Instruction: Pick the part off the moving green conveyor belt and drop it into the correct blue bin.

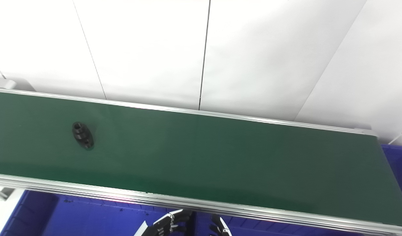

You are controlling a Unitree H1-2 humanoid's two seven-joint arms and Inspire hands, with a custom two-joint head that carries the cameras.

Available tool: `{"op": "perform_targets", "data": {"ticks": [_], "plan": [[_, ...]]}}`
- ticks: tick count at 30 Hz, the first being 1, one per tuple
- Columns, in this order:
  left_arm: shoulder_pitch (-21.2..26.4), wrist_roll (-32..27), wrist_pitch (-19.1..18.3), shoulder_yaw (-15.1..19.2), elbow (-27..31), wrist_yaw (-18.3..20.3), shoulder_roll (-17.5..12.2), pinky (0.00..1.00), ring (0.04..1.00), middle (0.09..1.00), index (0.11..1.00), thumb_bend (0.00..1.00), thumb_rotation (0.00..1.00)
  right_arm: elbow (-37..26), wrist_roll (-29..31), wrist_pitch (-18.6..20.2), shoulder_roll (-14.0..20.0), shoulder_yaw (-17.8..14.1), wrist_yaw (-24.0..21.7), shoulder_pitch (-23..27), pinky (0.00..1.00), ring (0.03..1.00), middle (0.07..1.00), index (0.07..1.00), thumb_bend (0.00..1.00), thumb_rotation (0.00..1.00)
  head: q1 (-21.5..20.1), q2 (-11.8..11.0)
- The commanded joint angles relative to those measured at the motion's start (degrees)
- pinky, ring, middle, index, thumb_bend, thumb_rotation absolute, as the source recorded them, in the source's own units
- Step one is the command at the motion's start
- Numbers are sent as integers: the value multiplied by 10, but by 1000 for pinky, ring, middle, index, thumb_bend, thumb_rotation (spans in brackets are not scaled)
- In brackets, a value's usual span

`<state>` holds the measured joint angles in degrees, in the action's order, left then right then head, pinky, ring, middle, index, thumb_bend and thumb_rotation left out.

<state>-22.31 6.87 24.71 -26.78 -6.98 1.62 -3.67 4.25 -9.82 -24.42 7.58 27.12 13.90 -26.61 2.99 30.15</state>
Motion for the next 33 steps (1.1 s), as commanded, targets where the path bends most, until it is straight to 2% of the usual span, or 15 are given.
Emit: {"op": "perform_targets", "data": {"ticks": [1,16,26,28,30,33], "plan": [[2,4,22,-7,10,-10,-2,752,852,866,815,875,684,-9,1,-25,3,3,5,1,789,878,916,919,883,1000,0,1],[6,2,22,-23,15,-28,-7,746,852,871,817,876,688,-15,2,-25,9,4,9,1,792,881,924,928,881,998,2,14],[11,-7,22,-16,14,-26,-1,774,877,886,821,883,701,-33,-21,-25,26,14,44,5,785,888,937,935,832,1000,-3,14],[12,-6,22,-14,14,-28,2,775,878,886,821,880,704,-46,-15,-25,29,10,42,4,793,890,935,933,837,1000,-3,13],[13,-4,22,-11,14,-29,6,761,869,881,815,889,715,-66,-6,-25,32,5,35,0,818,900,934,938,905,1000,-4,12],[17,-4,22,-10,10,-28,12,766,870,880,814,886,717,-100,4,-25,34,-7,25,-7,844,910,935,944,941,999,-2,11]]}}
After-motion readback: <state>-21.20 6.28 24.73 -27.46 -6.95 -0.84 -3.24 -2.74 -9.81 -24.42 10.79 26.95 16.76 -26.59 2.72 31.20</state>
